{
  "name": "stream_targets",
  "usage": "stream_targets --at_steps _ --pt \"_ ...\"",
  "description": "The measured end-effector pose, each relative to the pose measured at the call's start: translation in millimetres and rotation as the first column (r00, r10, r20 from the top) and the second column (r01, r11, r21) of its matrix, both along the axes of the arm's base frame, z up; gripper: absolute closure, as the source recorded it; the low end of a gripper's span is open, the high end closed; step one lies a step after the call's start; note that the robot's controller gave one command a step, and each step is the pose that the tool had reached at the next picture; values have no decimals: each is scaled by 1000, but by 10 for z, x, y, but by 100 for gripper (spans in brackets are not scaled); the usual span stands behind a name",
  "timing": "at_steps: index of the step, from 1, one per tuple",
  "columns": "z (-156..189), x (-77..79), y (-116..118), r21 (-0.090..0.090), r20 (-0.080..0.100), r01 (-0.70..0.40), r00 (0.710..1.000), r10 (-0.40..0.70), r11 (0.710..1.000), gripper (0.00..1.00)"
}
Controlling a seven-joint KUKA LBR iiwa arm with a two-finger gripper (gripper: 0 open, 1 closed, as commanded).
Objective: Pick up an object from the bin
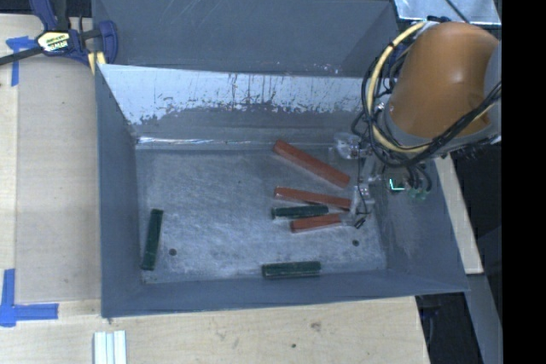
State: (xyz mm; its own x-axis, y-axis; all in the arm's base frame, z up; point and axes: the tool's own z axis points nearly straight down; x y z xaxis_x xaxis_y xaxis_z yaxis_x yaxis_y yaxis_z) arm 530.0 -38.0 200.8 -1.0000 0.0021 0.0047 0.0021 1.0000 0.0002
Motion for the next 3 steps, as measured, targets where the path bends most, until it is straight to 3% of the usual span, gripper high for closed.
stream_targets --at_steps 1,2,3 --pt "-1222 -99 367 1 2 -134 991 134 991 0" --pt "-1183 -80 358 -1 8 -134 991 134 991 100" --pt "242 103 173 -3 17 -150 989 150 989 100"
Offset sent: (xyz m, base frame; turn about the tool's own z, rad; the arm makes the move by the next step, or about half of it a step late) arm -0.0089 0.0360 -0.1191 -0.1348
